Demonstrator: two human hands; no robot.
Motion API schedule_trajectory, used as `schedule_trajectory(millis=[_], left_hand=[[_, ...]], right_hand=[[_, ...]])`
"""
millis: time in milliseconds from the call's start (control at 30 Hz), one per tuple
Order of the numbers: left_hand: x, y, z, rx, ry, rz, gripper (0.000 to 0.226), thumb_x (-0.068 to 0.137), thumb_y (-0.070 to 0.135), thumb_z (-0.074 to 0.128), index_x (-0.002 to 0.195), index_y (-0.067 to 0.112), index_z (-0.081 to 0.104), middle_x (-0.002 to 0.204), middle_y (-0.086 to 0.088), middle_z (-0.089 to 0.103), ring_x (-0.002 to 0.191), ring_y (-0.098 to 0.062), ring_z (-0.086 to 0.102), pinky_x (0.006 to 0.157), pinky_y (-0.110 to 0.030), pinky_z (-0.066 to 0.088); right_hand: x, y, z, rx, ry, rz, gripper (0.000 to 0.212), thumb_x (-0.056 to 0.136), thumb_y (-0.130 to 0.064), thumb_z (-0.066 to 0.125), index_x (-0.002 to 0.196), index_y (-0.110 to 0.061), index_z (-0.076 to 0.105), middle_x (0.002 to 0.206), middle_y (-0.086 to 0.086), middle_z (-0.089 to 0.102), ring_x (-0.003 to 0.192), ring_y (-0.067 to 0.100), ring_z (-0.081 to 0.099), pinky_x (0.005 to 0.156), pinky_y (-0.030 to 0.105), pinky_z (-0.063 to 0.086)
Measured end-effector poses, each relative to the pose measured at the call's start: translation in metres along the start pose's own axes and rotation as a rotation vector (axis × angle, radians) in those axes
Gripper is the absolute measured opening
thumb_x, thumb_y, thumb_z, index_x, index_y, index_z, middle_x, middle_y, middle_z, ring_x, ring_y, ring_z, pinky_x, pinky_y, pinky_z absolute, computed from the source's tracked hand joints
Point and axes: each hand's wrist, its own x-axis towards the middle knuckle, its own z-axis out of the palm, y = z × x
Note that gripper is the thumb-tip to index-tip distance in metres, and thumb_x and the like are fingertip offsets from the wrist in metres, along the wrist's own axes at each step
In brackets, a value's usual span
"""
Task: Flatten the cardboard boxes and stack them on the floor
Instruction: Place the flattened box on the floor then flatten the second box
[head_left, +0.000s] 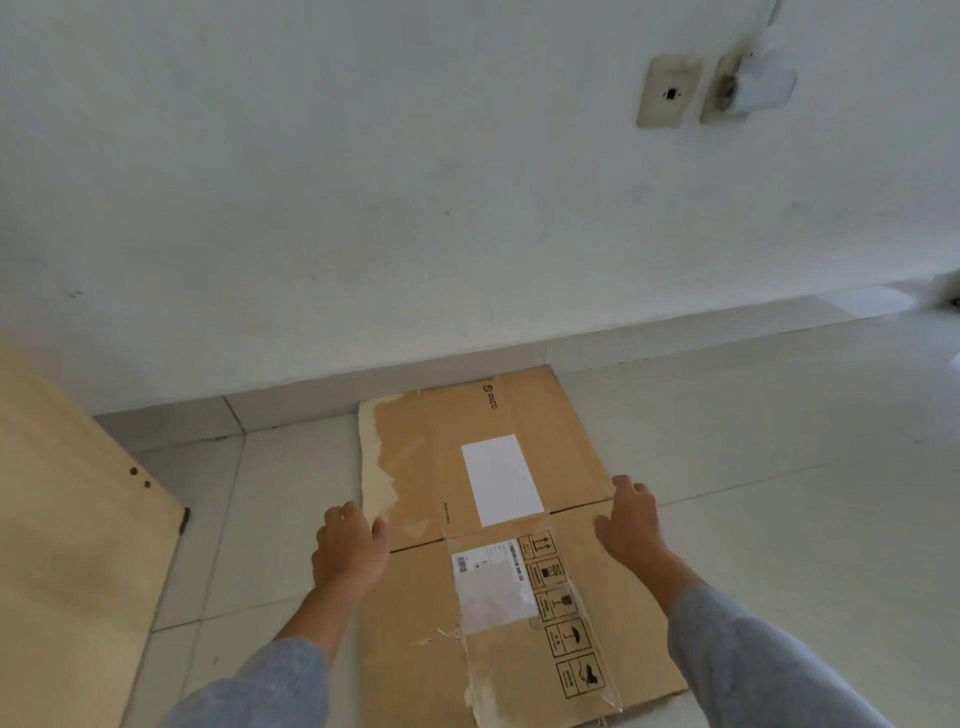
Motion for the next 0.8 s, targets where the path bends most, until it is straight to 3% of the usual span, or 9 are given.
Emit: schedule_trajectory(millis=[267, 500, 667, 800], left_hand=[[-0.060, 0.103, -0.265, 0.047, 0.194, 0.264, 0.028, 0.094, 0.023, 0.038, 0.106, 0.009, 0.059, 0.113, -0.011, 0.057, 0.103, -0.028, 0.055, 0.082, -0.038, 0.045], [-0.116, 0.173, -0.491, 0.049, 0.316, 0.409, 0.030, 0.096, 0.027, 0.036, 0.104, 0.010, 0.060, 0.104, -0.007, 0.060, 0.095, -0.024, 0.058, 0.079, -0.035, 0.044], [-0.152, 0.162, -0.607, 0.054, 0.406, 0.472, 0.032, 0.096, 0.027, 0.036, 0.098, 0.008, 0.062, 0.098, -0.007, 0.063, 0.090, -0.024, 0.060, 0.075, -0.034, 0.045], [-0.180, 0.117, -0.669, 0.090, 0.517, 0.493, 0.030, 0.095, 0.026, 0.036, 0.096, 0.009, 0.062, 0.099, -0.008, 0.065, 0.093, -0.027, 0.060, 0.069, -0.032, 0.039]], right_hand=[[-0.075, -0.177, -0.195, -0.117, 0.138, -0.241, 0.033, 0.089, -0.010, 0.050, 0.122, -0.012, 0.049, 0.120, 0.007, 0.055, 0.103, 0.024, 0.058, 0.082, 0.032, 0.047], [-0.168, -0.335, -0.365, -0.158, 0.242, -0.382, 0.026, 0.093, -0.019, 0.048, 0.117, -0.014, 0.053, 0.116, 0.004, 0.056, 0.100, 0.022, 0.059, 0.083, 0.034, 0.049], [-0.245, -0.421, -0.425, -0.187, 0.277, -0.482, 0.025, 0.094, -0.022, 0.046, 0.116, -0.015, 0.055, 0.117, 0.004, 0.057, 0.106, 0.022, 0.057, 0.088, 0.034, 0.047], [-0.312, -0.470, -0.431, -0.193, 0.345, -0.561, 0.024, 0.094, -0.023, 0.046, 0.115, -0.016, 0.056, 0.115, 0.003, 0.059, 0.103, 0.022, 0.058, 0.087, 0.034, 0.048]])
